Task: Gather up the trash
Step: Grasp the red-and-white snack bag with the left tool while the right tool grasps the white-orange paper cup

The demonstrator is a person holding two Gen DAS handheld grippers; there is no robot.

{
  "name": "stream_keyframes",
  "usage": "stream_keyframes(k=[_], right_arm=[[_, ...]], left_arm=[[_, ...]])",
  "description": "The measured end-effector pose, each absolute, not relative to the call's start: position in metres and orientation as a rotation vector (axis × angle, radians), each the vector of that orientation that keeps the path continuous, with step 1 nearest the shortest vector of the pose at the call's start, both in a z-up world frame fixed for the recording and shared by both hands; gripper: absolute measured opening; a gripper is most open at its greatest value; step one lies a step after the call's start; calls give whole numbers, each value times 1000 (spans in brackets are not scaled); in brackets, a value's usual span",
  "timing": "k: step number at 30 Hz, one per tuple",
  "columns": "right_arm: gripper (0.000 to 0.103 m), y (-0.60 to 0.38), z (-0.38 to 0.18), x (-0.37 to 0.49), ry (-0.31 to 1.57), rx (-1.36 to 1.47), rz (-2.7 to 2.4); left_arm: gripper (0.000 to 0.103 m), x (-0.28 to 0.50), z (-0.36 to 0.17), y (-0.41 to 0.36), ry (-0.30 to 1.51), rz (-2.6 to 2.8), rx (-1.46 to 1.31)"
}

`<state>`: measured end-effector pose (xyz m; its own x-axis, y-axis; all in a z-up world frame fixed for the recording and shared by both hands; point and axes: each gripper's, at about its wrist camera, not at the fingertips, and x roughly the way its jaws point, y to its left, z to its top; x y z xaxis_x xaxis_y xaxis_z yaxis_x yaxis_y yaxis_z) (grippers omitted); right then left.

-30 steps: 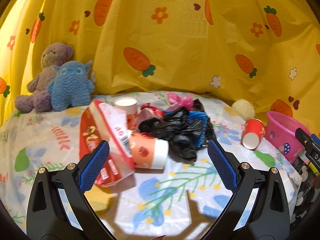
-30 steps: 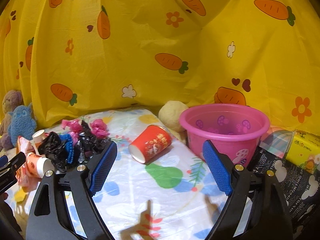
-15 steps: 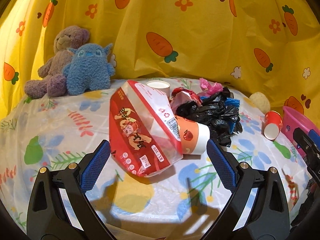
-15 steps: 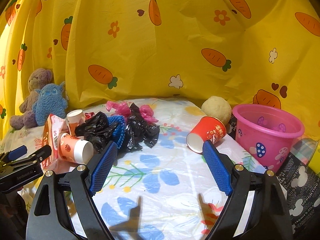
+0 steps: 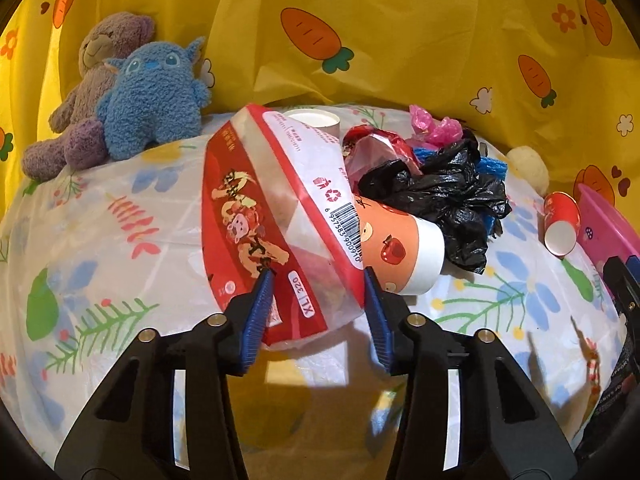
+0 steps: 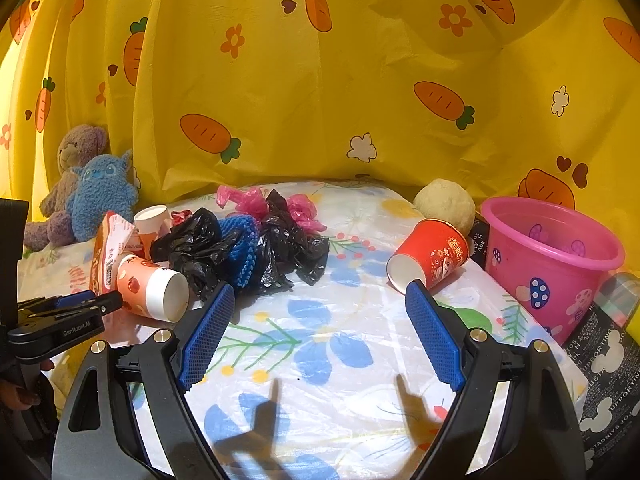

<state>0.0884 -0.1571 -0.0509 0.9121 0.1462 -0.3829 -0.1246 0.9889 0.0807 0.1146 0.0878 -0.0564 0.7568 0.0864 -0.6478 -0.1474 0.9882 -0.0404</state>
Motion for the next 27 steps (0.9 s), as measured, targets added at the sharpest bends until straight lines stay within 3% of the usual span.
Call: stream_keyframes(k=[4,6,24,27], right_arm=[[84,-153,-52,89,407,50,158],[84,-148,-52,89,411,46,168],[85,-59,-55,93,486,-24,358],[89,-37,-58,106,530,-12,385]], left_arm=[[19,111,-54,91,688,133,-82],[15,109,-53,94,681,138,-82],[3,60,-27,156,528,244,-235],[3,56,-27,164,519,256,-247]])
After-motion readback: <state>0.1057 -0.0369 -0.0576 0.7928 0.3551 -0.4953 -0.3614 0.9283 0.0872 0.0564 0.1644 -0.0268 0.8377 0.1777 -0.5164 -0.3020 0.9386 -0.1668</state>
